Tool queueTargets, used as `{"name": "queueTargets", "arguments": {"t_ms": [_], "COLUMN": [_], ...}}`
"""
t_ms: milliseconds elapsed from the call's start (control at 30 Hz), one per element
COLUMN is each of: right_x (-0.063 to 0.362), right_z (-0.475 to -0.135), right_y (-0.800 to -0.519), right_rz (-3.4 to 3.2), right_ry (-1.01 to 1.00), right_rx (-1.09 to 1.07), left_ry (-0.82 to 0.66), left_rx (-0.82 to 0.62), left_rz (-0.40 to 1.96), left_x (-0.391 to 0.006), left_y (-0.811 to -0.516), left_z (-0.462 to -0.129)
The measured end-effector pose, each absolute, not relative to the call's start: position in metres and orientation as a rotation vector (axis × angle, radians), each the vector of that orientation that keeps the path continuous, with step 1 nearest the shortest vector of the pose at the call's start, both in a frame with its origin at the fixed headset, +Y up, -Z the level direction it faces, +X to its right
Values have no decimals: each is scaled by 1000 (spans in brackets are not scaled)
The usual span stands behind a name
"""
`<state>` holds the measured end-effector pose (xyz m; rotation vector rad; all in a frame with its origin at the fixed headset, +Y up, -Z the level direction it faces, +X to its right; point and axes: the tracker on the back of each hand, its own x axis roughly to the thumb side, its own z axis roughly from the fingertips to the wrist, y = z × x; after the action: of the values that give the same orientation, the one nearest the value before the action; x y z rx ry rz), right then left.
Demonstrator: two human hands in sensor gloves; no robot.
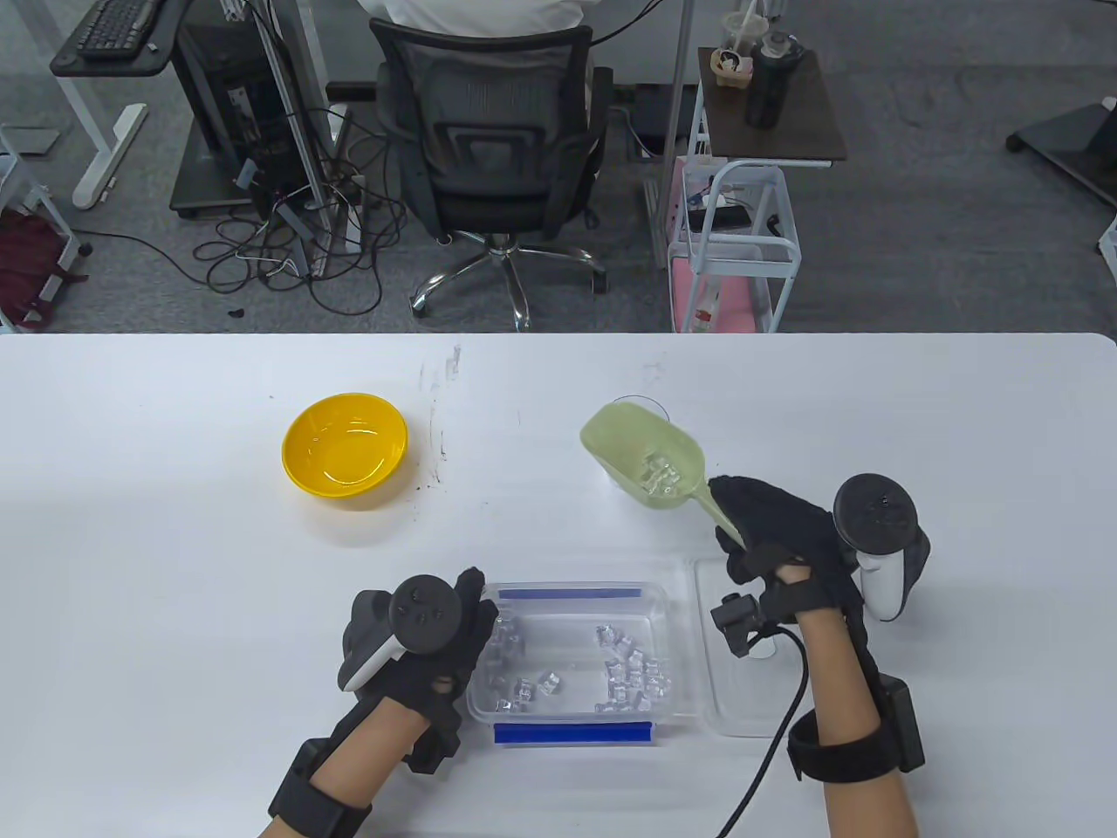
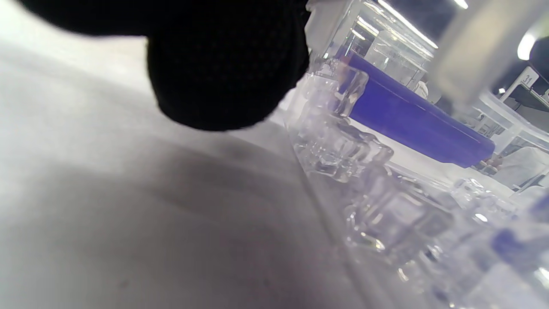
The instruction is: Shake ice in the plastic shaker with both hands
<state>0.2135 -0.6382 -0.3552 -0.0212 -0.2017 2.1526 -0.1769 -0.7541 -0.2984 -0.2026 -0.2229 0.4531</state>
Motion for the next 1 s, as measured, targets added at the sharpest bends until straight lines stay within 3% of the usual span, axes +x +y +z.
{"name": "queueTargets", "arguments": {"t_ms": [200, 500, 1000], "right_x": [185, 160, 128], "right_z": [-351, -344, -349], "right_y": [-602, -602, -597], "right_rz": [2720, 2958, 3147], "right_ry": [-508, -719, -781], "right_rx": [-97, -95, -2], "left_ry": [-223, -222, -221], "left_rx": [-203, -201, -199], "left_rz": [454, 454, 449], "left_x": [-177, -177, -177], "left_y": [-754, -754, -754], "left_z": [-298, -298, -298]}}
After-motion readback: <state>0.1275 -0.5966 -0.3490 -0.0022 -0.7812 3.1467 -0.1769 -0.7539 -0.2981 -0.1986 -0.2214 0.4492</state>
